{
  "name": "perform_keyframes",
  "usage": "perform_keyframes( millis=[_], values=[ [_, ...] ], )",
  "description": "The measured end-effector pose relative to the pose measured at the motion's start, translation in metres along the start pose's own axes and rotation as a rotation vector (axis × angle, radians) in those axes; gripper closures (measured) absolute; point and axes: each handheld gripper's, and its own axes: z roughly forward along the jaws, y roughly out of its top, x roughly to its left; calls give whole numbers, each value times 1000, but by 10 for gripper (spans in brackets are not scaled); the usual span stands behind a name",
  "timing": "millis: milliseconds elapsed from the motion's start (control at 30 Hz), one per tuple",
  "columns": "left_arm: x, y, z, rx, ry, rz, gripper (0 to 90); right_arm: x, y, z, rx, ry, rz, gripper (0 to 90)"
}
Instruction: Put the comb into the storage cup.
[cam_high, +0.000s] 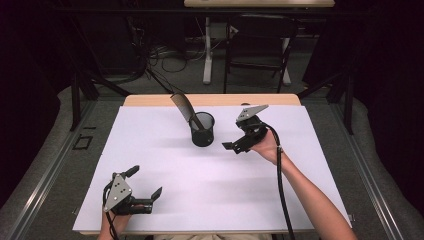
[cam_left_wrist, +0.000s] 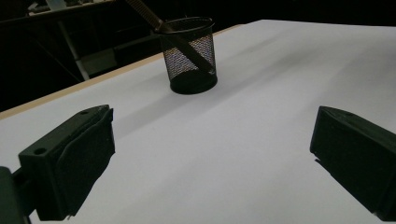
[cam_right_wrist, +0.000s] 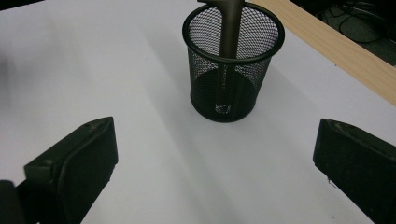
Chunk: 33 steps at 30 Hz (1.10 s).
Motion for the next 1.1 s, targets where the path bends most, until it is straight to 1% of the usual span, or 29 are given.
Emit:
perform_keyframes(
  millis=[333,700,1100],
  values=[
    [-1,0,0,0,-1,1,0,1,-15,-15,2,-16,8,0],
    [0,0,1,4,-2,-1,0,3,-37,-31,4,-24,36,0],
    [-1,0,1,6,-4,0,0,11,-56,-46,8,-31,48,0]
  ],
)
